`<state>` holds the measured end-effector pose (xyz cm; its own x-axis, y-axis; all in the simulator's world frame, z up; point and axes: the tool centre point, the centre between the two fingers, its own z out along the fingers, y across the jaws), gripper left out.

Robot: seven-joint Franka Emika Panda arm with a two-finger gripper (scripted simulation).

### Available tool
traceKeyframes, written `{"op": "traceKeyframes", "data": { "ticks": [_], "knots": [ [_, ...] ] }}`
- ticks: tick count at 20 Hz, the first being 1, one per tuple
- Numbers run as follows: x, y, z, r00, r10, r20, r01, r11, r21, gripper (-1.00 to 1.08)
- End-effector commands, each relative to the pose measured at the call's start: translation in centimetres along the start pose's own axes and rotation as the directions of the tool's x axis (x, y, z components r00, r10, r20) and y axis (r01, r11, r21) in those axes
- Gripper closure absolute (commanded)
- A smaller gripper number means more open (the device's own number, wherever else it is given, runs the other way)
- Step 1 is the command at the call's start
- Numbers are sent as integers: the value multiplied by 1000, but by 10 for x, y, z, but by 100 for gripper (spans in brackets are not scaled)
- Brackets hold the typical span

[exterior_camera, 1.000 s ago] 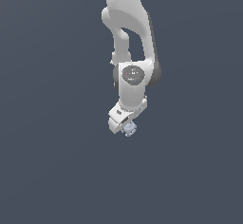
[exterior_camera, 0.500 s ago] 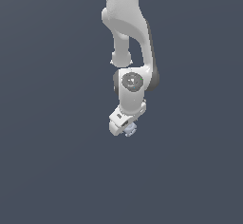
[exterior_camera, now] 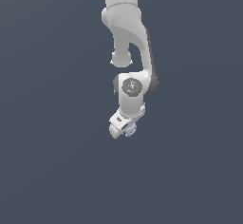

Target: Pick up the object and move it to a goal position.

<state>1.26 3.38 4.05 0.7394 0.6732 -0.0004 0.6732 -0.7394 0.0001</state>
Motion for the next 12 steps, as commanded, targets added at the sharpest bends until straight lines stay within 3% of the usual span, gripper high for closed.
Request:
{"op": "traceKeyframes", "data": {
  "ticks": [1, 12],
  "knots": [
    [0, 0, 1, 1000, -1, 0, 1, 1000, 0, 108],
    [-2, 1, -3, 1000, 0, 0, 0, 1000, -1, 108]
  ]
}}
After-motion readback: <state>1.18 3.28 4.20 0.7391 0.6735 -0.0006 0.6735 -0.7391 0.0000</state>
